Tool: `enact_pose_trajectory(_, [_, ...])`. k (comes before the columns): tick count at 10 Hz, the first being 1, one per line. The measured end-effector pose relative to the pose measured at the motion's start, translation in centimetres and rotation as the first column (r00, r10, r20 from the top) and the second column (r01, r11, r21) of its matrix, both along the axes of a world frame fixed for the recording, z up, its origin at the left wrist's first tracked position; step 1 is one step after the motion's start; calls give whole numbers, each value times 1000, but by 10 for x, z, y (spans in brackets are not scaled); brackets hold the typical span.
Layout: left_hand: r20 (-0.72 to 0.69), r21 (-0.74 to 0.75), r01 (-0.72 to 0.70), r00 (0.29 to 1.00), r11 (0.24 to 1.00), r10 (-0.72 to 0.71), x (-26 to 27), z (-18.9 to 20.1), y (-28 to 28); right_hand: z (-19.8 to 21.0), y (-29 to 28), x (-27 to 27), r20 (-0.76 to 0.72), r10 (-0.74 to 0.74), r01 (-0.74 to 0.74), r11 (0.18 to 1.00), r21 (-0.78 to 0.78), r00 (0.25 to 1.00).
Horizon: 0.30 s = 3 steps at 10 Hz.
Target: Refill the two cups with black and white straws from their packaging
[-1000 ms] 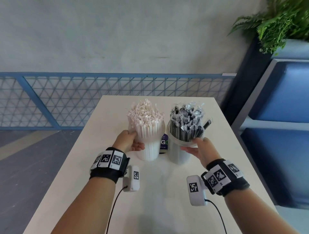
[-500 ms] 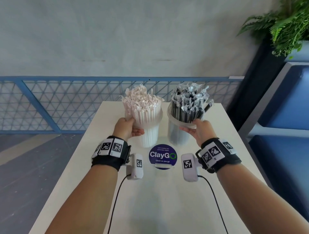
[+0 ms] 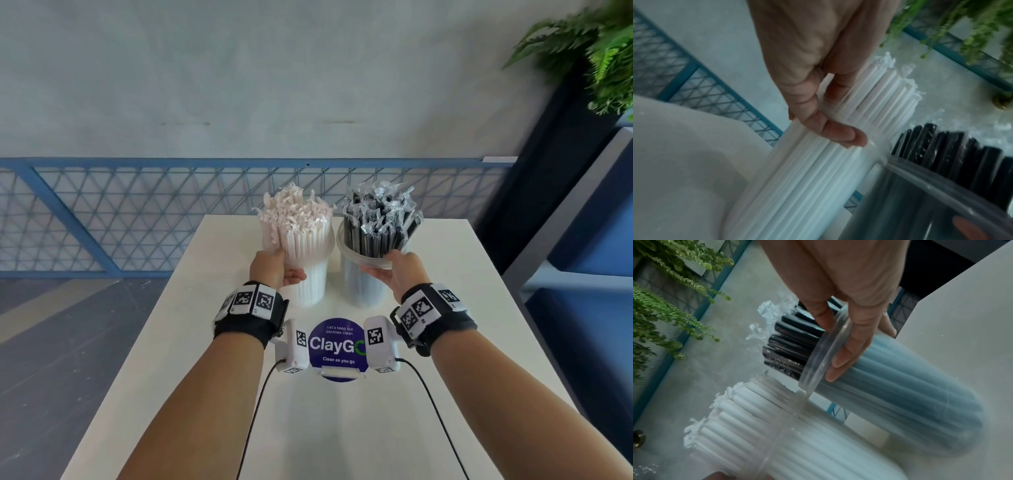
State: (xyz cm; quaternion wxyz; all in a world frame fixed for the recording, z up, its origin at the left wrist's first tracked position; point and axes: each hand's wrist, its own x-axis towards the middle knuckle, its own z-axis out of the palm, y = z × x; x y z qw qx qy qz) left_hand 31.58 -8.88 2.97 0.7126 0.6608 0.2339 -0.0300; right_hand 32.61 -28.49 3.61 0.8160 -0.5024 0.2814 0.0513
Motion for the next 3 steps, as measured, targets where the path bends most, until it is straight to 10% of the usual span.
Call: enact_pose_trajectory(3, [-26, 127, 67, 998, 990, -64, -39, 0, 5, 2, -22, -40, 28, 262, -248, 938, -241, 965])
